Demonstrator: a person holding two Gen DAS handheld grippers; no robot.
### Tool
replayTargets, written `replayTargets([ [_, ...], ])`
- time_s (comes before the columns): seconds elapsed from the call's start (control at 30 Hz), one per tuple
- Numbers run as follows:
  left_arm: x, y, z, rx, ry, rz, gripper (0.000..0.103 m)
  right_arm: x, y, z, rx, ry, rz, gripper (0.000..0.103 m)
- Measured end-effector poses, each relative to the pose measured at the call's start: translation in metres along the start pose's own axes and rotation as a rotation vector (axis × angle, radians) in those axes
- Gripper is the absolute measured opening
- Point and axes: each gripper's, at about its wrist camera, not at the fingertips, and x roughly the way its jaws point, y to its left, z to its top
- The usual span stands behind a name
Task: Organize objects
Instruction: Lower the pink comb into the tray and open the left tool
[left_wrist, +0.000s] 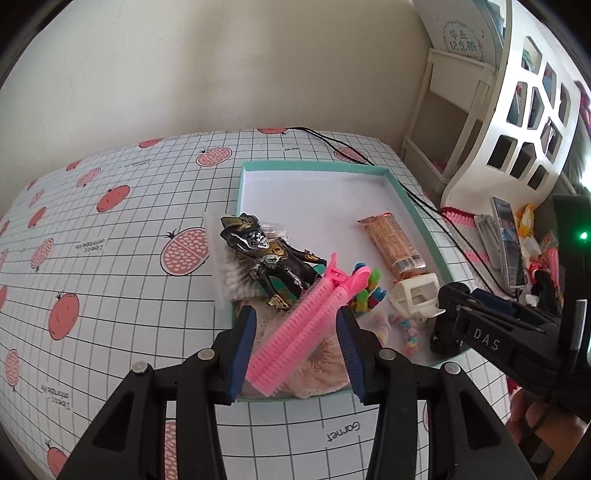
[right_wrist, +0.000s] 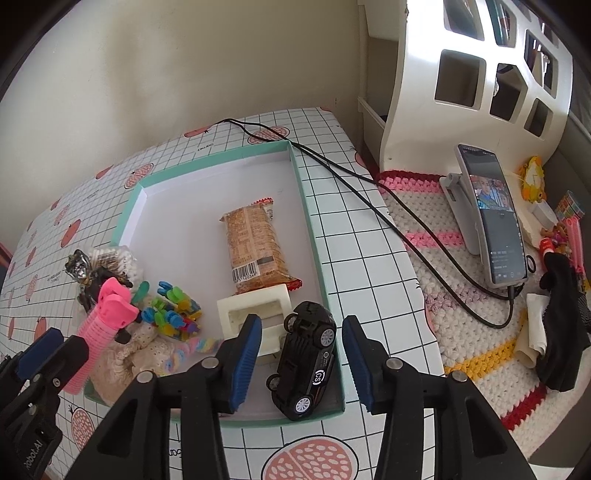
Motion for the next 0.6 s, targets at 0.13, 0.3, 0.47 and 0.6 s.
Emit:
replayTargets([
  [0.13, 0.001, 0.001, -0.001, -0.002, 0.012, -0.025, 0.050, 0.001, 0.000, 0.000, 0.000, 0.001, -0.001, 0.049],
  [0.3, -0.002, 0.004, 0.000, -0.033, 0.004, -0.065, 0.051, 0.000, 0.000, 0.000, 0.003, -0.004, 0.001, 0.049],
  [0.47, -0.012, 0.007, 0.004, -0.041, -0.045, -0.067, 0.056, -0.003, 0.000, 0.001, 0.008, -0.016, 0.005, 0.049],
  [0.6, -0.021, 0.016, 0.008, -0.061, -0.089, -0.047, 0.057, -0.011, 0.000, 0.003, 0.019, -0.047, 0.010, 0.049],
])
